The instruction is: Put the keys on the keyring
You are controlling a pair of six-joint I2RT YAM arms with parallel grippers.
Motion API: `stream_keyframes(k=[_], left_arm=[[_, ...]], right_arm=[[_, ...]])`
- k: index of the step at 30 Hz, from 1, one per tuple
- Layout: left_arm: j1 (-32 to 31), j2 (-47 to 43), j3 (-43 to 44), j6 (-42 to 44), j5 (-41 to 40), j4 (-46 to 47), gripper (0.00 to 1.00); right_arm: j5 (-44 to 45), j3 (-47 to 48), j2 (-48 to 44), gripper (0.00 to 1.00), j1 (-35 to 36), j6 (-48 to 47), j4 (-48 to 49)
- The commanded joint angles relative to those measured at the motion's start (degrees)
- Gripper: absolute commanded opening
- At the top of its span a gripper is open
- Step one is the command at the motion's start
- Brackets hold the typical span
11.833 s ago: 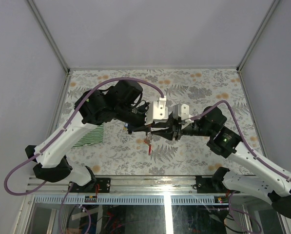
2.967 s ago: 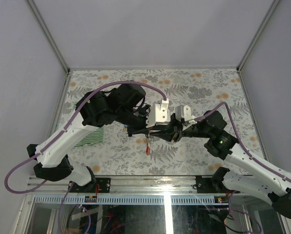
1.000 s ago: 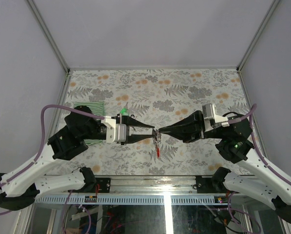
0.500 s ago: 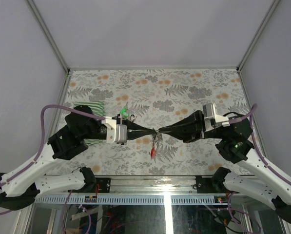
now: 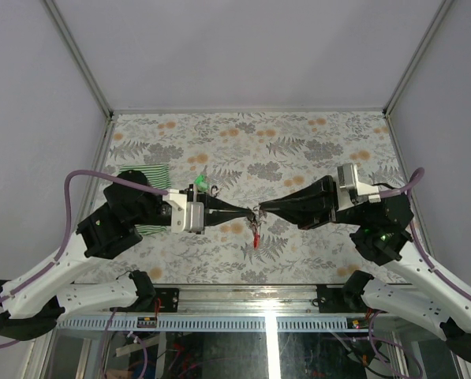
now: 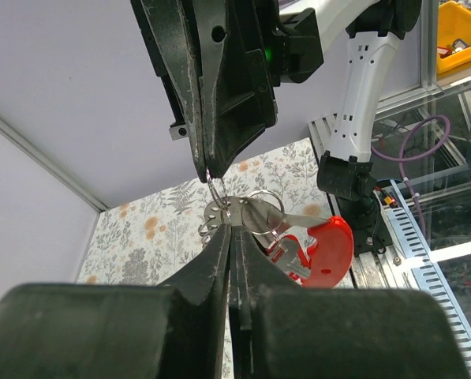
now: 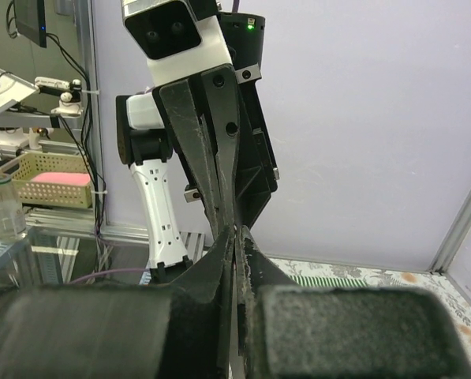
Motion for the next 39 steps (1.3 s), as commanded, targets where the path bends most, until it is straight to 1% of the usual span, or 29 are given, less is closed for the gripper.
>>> stream_keyframes(k=[1, 7, 12, 16, 22, 24, 29, 34, 39], left_arm=[[-0.18, -0.16, 1.75, 0.55, 0.55, 0.64, 0.0], [-0.2, 0.22, 1.23, -0.77, 1.74, 2.66, 0.01], [-0.18, 0.24, -0.39, -3.84, 2.8, 7.81, 0.13], [-0.18, -0.68, -2.25, -7.22, 1.47, 13.25, 0.16], [-0.2, -3.14, -7.85, -15.72, -4.13, 27.83, 0.19], [-0.13, -3.4, -9.02, -17.18, -4.93, 30.49, 0.2], [-0.17, -1.59, -9.11, -18.48, -3.24, 31.66, 0.24], [-0.2, -0.58, -9.77, -19.59, -1.7, 32.59, 0.26], [-0.2, -0.86, -10.91, -19.88, -2.06, 33.16, 0.27]], right_arm=[[3.32, 0.45, -1.42, 0.0, 0.1, 2.73, 9.56], [4.82, -0.5, -0.84, 0.0, 0.09, 4.65, 12.5], [4.19, -1.07, -0.66, 0.0, 0.1, 4.89, 13.87], [3.57, -1.11, -1.32, 0.0, 0.11, 3.32, 12.29], [2.6, -0.22, -1.75, 0.0, 0.11, 0.44, 8.43], [2.38, 0.04, -1.77, 0.0, 0.12, -0.15, 7.66], [2.37, 0.44, -1.61, 0.0, 0.1, -0.59, 7.41], [2.36, 0.58, -1.68, 0.0, 0.11, -0.64, 7.47], [2.2, 0.74, -1.72, 0.0, 0.09, -0.61, 7.86]])
